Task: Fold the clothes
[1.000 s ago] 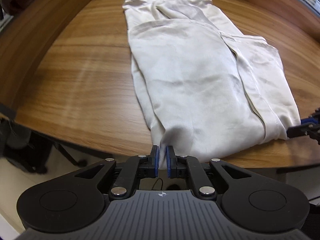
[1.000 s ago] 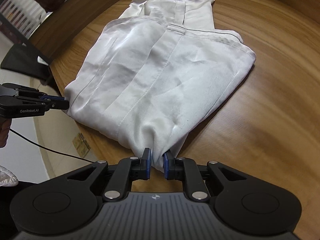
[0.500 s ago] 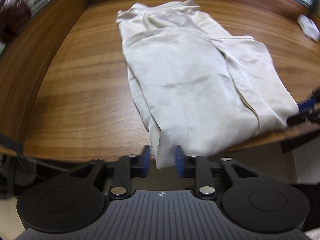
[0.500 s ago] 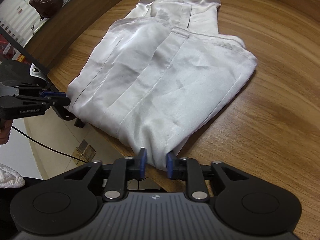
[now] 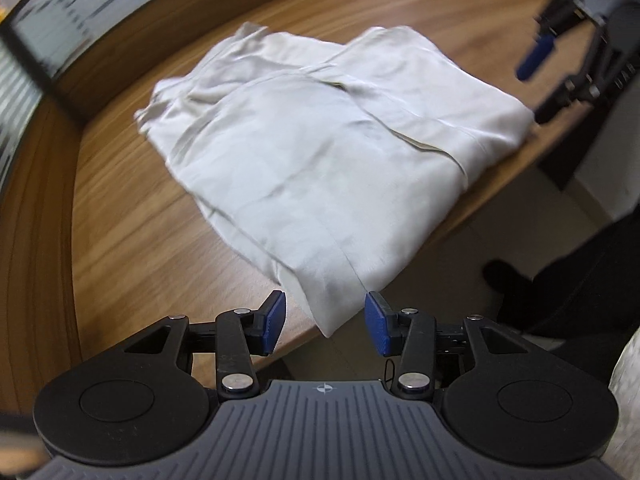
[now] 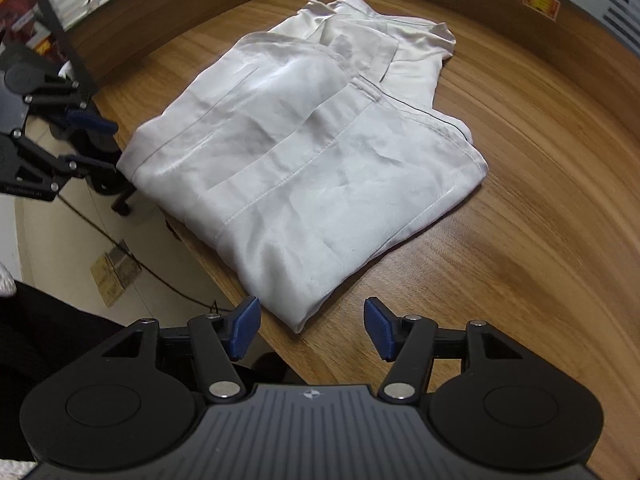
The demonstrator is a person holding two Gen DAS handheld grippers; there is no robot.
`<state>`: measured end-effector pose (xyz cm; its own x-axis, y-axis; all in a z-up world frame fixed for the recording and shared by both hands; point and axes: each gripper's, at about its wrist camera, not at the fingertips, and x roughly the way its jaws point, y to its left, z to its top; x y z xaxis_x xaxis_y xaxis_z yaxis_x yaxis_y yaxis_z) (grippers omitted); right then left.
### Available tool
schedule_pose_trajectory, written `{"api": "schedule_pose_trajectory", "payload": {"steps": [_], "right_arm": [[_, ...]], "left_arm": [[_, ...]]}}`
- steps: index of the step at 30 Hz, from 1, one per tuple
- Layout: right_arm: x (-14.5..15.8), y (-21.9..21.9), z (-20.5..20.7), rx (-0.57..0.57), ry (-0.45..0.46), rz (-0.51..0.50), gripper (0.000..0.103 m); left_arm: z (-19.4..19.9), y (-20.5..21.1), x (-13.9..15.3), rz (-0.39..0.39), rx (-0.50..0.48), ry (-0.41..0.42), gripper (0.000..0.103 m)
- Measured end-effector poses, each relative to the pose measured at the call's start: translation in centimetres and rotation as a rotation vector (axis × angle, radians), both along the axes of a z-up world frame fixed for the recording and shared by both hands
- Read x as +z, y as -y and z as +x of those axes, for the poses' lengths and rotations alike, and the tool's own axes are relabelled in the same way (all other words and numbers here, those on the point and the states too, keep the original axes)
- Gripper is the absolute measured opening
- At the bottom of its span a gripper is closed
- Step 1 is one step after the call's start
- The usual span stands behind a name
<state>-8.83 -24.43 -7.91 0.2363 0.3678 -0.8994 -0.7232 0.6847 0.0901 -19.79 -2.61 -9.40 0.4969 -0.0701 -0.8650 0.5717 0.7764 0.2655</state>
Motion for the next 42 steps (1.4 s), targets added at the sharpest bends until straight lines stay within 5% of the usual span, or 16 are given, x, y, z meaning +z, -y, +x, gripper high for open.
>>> {"api": "schedule_pose_trajectory", "payload": {"steps": [7,19,22,27,42], "right_arm": [[0.0,-0.3,0.3,0.034,0.012,-0.026,0.066],[0.4,-0.3,0.5,0.035,0.022,-0.029,0.066],[0.5,-0.2,0.4,0.028,0.021,-0.022,0.066],[0.6,-0.3,0.2,0.039,0.027,-0.014,0.066],[-0.6,-4.8,-1.8,0.113,0.112,0.026,0.066]], "left_arm": [[-0.3,1.6,-0.6,0.061,-0.188,0.008,0.047],[-0.3,2.2,-3.1,0.130,-0.305,-0.006,0.047],[-0.5,2.1,-3.3,0.136,-0.320,0.007,0.035],[0.0,1.5,-2.8,0.091,-0.270,0.014,0.009],[3.8,0.8,2.6,-0.093,-0.033,0.084,0.007]]}}
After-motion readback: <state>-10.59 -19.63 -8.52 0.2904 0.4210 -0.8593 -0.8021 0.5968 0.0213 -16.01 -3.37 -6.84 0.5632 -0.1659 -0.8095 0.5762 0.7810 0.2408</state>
